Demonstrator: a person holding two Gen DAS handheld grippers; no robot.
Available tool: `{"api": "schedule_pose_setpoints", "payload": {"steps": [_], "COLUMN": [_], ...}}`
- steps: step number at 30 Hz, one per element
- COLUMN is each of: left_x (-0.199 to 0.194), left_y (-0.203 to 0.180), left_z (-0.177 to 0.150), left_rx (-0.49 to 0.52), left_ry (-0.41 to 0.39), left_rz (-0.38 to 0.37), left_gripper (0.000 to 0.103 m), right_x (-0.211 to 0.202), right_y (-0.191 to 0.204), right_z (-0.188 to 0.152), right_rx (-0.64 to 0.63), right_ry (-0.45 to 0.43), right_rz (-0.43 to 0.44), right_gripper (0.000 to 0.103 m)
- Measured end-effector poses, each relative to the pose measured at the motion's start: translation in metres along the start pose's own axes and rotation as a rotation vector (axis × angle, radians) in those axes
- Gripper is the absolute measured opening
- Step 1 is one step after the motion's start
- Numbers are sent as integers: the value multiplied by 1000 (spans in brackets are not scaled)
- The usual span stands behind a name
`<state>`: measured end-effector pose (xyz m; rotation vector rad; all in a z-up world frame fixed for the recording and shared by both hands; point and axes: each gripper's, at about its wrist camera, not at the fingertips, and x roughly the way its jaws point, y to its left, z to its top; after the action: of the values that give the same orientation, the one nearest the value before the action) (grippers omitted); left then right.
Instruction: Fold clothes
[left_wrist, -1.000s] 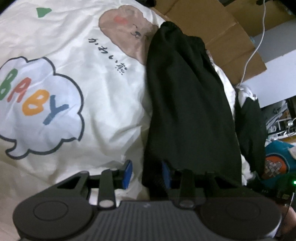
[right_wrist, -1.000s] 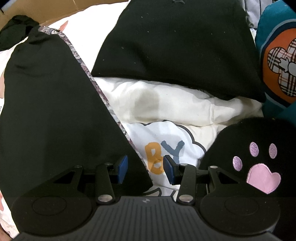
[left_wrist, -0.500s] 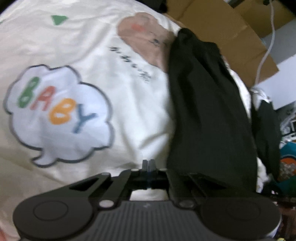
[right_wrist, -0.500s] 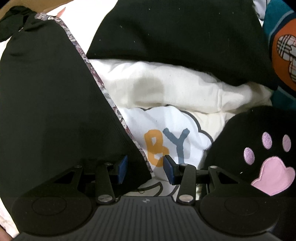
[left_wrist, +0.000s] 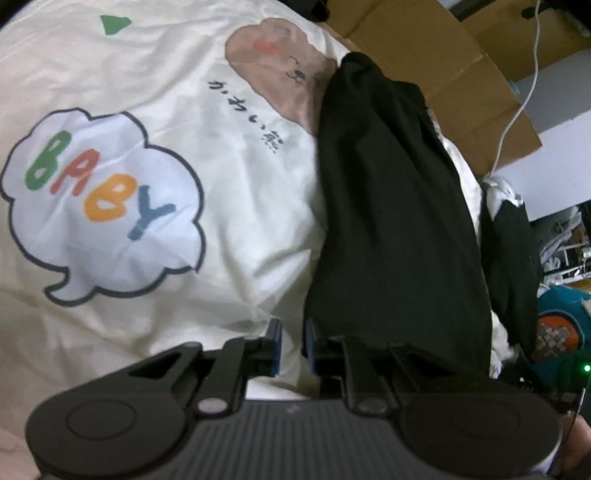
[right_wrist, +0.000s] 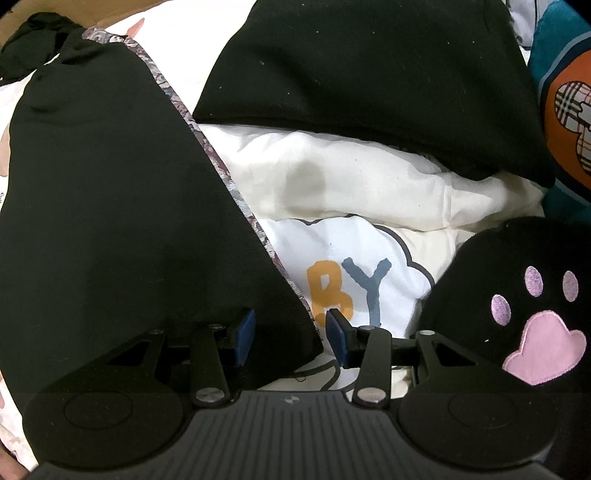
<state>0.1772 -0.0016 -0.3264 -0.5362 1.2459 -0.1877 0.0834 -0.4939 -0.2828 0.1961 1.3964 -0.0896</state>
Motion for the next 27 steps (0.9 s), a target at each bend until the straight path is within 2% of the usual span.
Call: {"api": "schedule_pose_setpoints", "payload": {"steps": [6, 17, 18, 20, 24, 27], "left_x": [16, 33, 33, 30, 17, 8], "left_y": [-6, -15, -16, -18, -15, -13], "left_z": [0, -3, -1, 2, 7, 5], "left_rx": [-27, 36, 44, 61, 66, 64], "left_ry": [17, 45, 51, 58, 36, 27], "left_rz": [-18, 63, 73, 93, 131, 128], "left_gripper": [14, 13, 8, 4, 3, 3], "right_x": [2, 23, 24, 26, 27, 28], "right_y": [2, -3, -4, -4, -7, -9], "right_z": [5, 6, 6, 8, 9, 10], "right_rx": [-7, 18, 20, 18, 28, 40], "right_ry": [1, 20, 21, 23, 21, 17], "right_rz": [2, 16, 20, 31, 50, 62], "right_gripper": [47, 47, 47, 47, 47, 47]}}
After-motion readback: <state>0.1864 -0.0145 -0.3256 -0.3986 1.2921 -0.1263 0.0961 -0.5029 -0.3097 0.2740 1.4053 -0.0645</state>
